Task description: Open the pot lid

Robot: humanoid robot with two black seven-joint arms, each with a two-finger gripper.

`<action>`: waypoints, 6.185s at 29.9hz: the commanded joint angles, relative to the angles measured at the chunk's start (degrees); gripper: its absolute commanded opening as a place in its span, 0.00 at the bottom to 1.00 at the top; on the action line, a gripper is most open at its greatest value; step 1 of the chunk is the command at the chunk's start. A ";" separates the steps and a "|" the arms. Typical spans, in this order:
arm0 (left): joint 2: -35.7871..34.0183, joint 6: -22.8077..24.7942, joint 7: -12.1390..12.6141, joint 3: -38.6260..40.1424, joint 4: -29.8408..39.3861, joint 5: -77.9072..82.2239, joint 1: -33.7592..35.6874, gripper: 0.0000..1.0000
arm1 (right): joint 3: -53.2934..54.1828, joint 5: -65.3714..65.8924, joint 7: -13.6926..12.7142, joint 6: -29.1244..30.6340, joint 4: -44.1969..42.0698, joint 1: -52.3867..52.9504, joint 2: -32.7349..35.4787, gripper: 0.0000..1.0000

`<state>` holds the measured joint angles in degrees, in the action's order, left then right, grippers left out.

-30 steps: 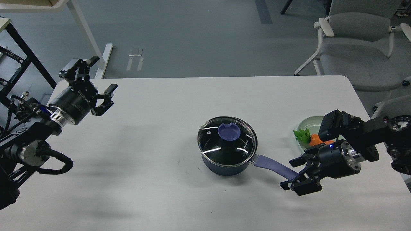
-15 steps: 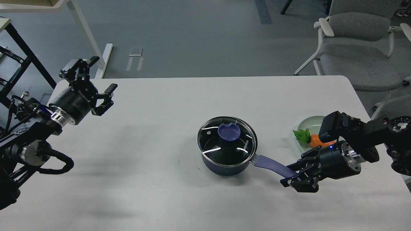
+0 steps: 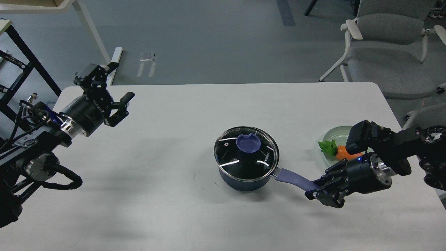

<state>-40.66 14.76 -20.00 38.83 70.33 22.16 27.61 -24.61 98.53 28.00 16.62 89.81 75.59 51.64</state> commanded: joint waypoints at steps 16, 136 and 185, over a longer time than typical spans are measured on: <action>6.72 -0.08 -8.00 -3.75 12.46 62.71 14.65 0.99 | 0.00 -0.18 0.00 -0.01 -0.25 0.00 -0.40 0.33; -8.65 -39.81 -8.00 -43.76 -15.75 86.12 14.75 0.58 | 0.00 -0.62 0.00 -0.01 -0.25 -0.44 0.65 0.34; -1.88 -0.35 8.93 -13.17 -8.37 -20.05 15.90 0.99 | 0.35 -1.58 0.00 -0.01 0.80 0.44 3.89 0.97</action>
<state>-42.87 12.96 -11.98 25.05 61.98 2.28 44.16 -24.58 97.50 28.00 16.61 90.04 75.21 53.83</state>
